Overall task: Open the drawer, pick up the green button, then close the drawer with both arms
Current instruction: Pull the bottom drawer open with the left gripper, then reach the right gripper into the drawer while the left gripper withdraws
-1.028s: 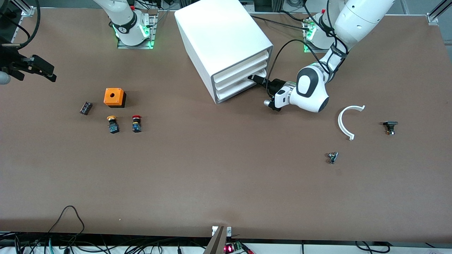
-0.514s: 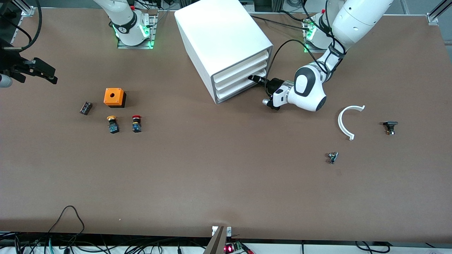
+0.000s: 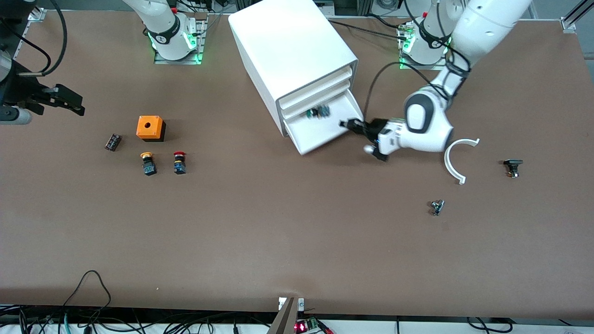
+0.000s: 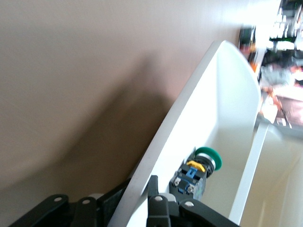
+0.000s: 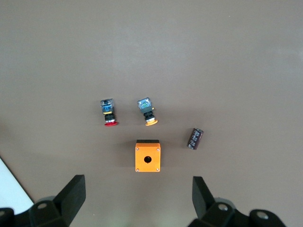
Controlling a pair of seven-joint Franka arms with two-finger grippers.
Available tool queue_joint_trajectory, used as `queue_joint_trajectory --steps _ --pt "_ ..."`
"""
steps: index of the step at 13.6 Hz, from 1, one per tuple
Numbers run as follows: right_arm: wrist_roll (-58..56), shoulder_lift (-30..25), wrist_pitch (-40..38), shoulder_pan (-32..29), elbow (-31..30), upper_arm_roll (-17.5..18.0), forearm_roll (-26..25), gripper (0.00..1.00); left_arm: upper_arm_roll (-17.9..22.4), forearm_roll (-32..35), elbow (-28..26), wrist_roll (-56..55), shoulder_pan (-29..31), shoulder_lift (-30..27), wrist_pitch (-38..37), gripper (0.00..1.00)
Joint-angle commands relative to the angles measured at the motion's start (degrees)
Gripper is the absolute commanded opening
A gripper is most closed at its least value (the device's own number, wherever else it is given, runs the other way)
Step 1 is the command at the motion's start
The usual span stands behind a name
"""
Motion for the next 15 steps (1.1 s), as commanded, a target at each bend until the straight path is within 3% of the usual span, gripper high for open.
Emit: queue_joint_trajectory --steps 1,2,5,11,13,15 --pt "-1.1 1.0 -0.7 0.6 0.5 0.2 2.5 1.00 0.6 -0.5 2.1 -3.3 -0.2 0.4 7.7 0.93" --pt "-1.0 1.4 -0.7 0.7 0.3 0.2 4.3 1.00 0.6 -0.4 2.2 -3.4 0.1 -0.2 7.8 1.00" --pt "-1.0 4.1 0.6 6.6 0.6 0.1 5.6 1.00 0.6 -0.3 2.7 -3.3 1.5 -3.1 8.0 1.00" --pt "-1.5 10.1 7.8 17.6 0.8 0.3 6.3 1.00 1.5 1.9 2.2 -3.5 12.1 -16.8 7.5 1.00" --pt "-3.0 11.3 9.8 21.1 1.0 0.5 9.2 1.00 4.6 14.7 3.1 -3.6 12.9 -21.4 5.2 1.00" --pt "-5.9 14.9 10.8 25.8 4.6 0.6 9.9 1.00 8.3 26.9 8.8 -4.1 12.9 -24.3 -4.0 1.00"
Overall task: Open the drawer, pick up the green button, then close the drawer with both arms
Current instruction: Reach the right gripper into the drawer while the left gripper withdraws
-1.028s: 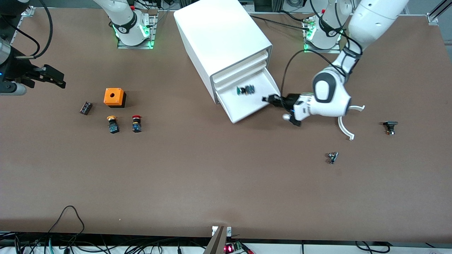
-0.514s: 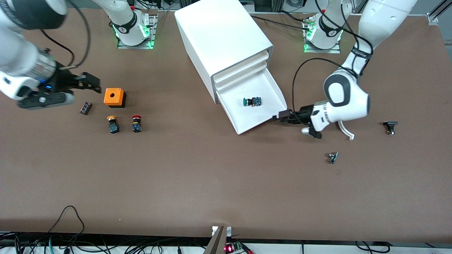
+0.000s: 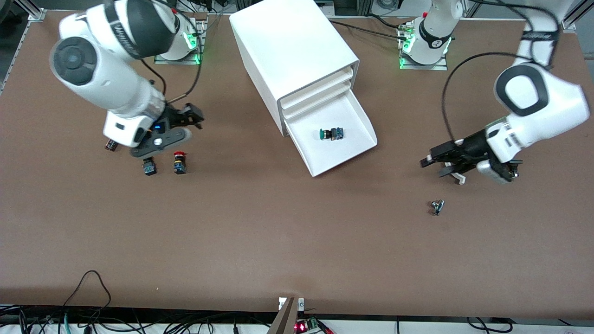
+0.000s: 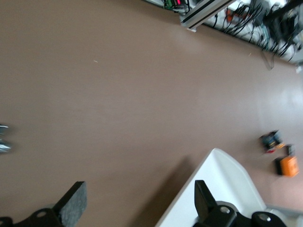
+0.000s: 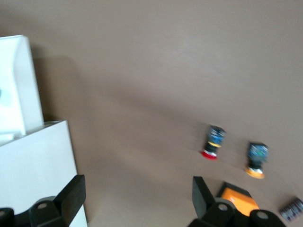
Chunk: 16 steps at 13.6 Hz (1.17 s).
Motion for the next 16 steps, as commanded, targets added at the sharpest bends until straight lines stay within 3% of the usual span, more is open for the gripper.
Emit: queue_joint_trajectory --steps 1,4,6,10,16 --pt "-6.0 5.6 0.0 6.2 7.6 0.0 1.2 1.00 4.9 15.0 7.6 -2.3 0.2 -4.8 -13.4 1.00" --pt "-10.8 10.9 0.3 11.2 15.8 2.8 1.2 1.00 5.8 32.2 19.8 -12.0 0.1 -5.2 -28.8 1.00" --pt "-15.1 15.8 1.5 11.8 21.3 6.0 1.1 1.00 4.8 40.0 23.8 -20.7 -0.6 -6.0 -36.1 1.00" --pt "-27.4 26.2 8.6 11.8 29.0 10.7 1.6 1.00 3.7 42.8 20.2 -29.0 -1.0 -9.9 -37.3 1.00" --pt "-27.7 32.8 13.0 18.9 32.1 10.3 0.8 1.00 2.8 44.6 21.2 -34.1 -2.5 -9.3 -36.9 1.00"
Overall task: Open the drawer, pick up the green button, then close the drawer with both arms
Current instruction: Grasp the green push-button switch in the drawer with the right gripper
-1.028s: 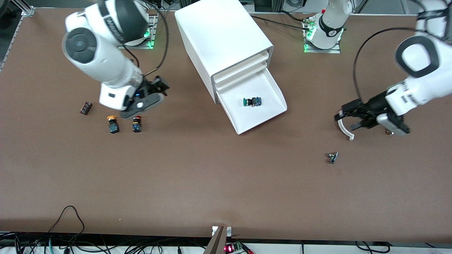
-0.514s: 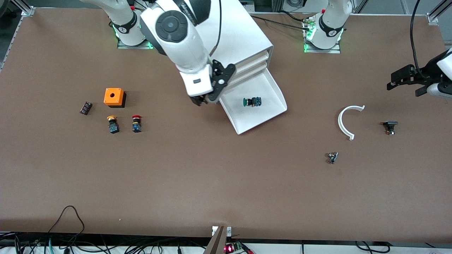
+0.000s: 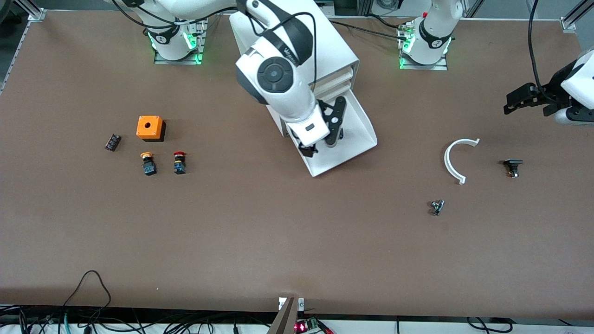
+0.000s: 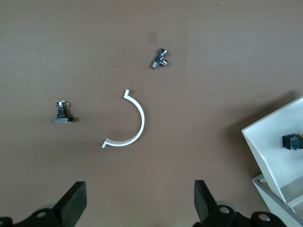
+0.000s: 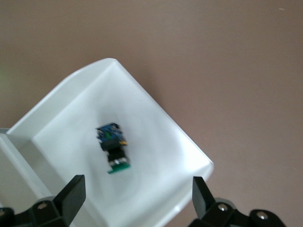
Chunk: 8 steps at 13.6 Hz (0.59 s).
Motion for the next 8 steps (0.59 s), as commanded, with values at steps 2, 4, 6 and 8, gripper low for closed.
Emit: queue_joint_trajectory --steps 2,4,6,8 --pt "-1.1 3.8 0.0 3.2 2.6 -0.3 -1.7 1.00 -0.5 2.0 0.5 -2.3 -1.2 -0.5 0.0 1.00" --pt "-1.7 5.0 0.1 4.7 2.6 -0.4 -3.7 1.00 -0.5 2.1 1.0 -2.2 -1.3 -0.1 -0.1 1.00" --pt "-4.4 5.6 0.1 5.1 2.6 -0.4 -5.2 1.00 -0.4 2.5 1.5 -2.1 -1.2 0.5 -0.1 1.00" --pt "-7.8 6.1 0.1 5.2 2.7 -0.4 -5.4 1.00 -0.3 2.4 1.7 -1.8 -1.2 0.7 0.0 1.00"
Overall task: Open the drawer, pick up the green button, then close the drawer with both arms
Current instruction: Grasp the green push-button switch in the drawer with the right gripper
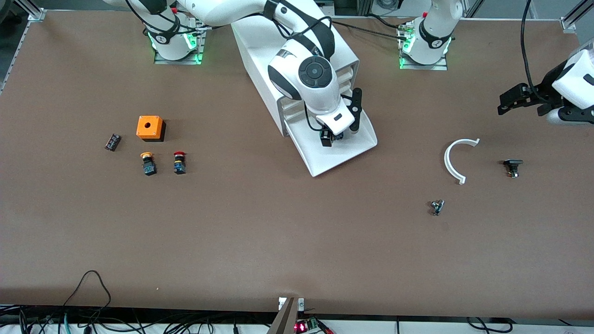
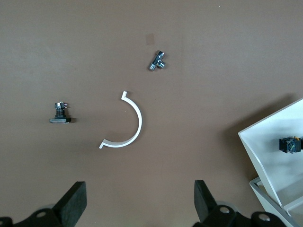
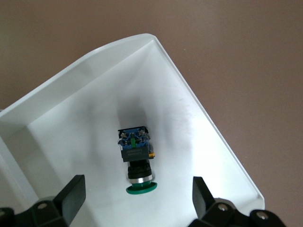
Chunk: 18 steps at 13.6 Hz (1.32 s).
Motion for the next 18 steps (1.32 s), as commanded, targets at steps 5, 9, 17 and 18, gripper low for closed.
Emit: queue_joint_trajectory --steps 5,9,17,18 --pt "-4.0 4.3 1.6 0.9 2.4 -0.6 -0.7 1.00 0.1 2.1 1.6 -0.3 -0.4 1.2 -0.1 1.00" --pt "-3.9 5.9 2.2 2.1 2.4 -1.3 -0.7 1.00 0.1 2.1 2.6 -0.3 -0.4 2.1 -0.4 1.00" --pt "-4.1 7.3 4.2 4.9 2.5 -2.6 -2.1 0.58 0.2 2.1 2.9 -0.3 -0.4 2.5 -0.4 1.00" --pt "-4.1 7.3 4.2 5.0 2.4 -2.9 -2.7 0.50 0.2 2.1 2.9 -0.4 -0.4 2.5 -0.4 1.00"
